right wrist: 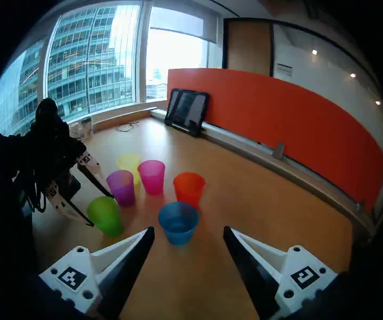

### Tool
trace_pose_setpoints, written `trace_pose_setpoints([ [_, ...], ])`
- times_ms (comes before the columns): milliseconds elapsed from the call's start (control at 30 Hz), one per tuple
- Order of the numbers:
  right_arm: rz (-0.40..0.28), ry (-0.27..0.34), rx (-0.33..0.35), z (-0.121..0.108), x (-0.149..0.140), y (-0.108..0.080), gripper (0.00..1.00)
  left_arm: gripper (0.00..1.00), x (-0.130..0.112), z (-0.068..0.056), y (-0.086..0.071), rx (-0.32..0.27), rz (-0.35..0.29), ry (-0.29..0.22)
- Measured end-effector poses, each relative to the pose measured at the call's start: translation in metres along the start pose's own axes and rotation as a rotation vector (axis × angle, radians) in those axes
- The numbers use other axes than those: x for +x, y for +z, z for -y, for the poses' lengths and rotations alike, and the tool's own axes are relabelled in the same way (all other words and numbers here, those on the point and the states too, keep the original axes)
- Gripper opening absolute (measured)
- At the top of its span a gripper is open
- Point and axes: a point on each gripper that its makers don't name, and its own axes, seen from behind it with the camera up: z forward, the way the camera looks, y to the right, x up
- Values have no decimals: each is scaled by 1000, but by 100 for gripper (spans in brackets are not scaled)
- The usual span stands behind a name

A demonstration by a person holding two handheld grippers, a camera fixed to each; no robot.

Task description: Pour water

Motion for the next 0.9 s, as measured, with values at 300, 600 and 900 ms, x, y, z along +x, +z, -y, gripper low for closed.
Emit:
trace_pose_setpoints([
  [300,1,3,-4,-2,-2,-2,100,97,4,-2,11,4,-5,-1],
  [600,0,5,-5,-3,-2,-3,100,97,3,-1,15,15,-5,-11],
  [900,1,4,-6,-4,-3,-4,100,88,2,-2,16,24,-7,-15],
])
